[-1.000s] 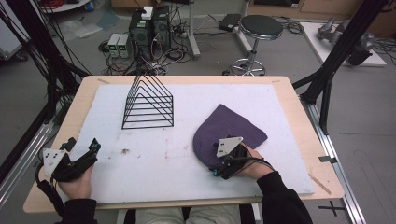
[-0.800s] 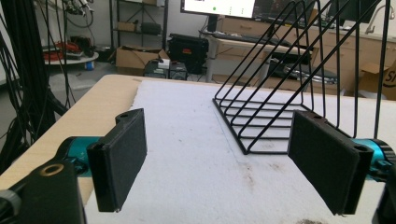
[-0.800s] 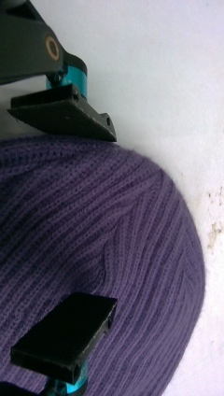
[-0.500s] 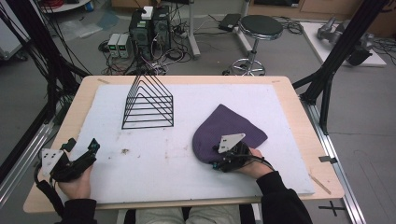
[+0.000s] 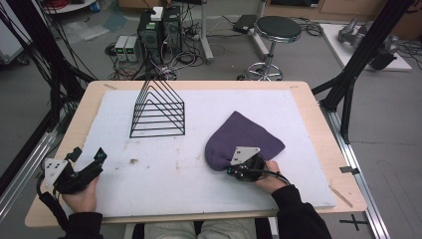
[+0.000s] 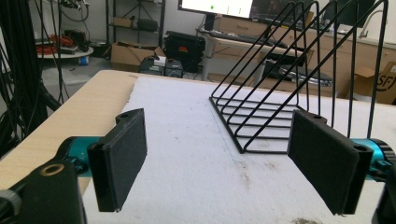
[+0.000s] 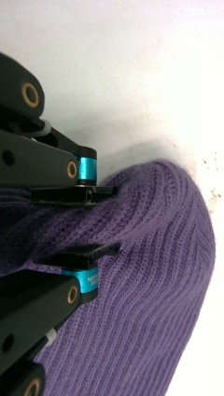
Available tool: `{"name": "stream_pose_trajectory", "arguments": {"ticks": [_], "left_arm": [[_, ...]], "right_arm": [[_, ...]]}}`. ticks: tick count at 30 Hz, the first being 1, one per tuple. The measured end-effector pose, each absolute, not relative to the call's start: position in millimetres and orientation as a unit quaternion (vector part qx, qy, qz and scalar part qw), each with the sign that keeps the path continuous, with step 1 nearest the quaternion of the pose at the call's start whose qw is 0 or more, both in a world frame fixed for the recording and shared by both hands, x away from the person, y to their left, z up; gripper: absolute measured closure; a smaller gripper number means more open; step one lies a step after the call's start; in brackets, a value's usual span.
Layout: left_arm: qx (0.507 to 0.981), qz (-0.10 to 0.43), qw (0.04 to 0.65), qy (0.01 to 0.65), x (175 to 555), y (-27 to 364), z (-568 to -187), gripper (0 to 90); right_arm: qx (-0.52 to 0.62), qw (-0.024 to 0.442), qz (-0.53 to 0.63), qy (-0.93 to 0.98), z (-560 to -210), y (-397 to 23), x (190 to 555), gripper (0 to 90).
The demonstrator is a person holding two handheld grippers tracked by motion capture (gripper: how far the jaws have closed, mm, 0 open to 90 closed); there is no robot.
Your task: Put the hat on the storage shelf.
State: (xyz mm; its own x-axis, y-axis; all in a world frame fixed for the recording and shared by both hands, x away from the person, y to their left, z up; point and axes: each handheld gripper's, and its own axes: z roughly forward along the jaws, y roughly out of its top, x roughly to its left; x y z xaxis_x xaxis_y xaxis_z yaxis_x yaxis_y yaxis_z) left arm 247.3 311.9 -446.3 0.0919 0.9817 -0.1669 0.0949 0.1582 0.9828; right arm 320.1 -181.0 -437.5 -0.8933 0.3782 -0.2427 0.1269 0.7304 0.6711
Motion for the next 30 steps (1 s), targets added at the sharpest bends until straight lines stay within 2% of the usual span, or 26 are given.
{"name": "stream_pose_trajectory", "arguments": {"ticks": [6,13,23,30], "left_arm": [[0.505,0.409,0.541,0.534,247.6,311.5,-446.3,20.3],[0.503,0.406,0.543,0.536,246.6,310.5,-445.7,20.3],[0.509,0.399,0.542,0.537,248.3,309.9,-446.2,20.3],[0.512,0.397,0.545,0.533,248.3,307.1,-445.5,20.1]], "right_arm": [[0.146,0.199,0.362,0.899,-430.8,-183.8,319.3,77.6],[0.158,0.249,0.402,0.867,-407.1,-193.5,315.3,78.8],[0.180,0.251,0.483,0.819,-380.9,-209.9,318.7,78.9],[0.210,0.231,0.555,0.772,-359.8,-225.1,324.7,78.7]]}}
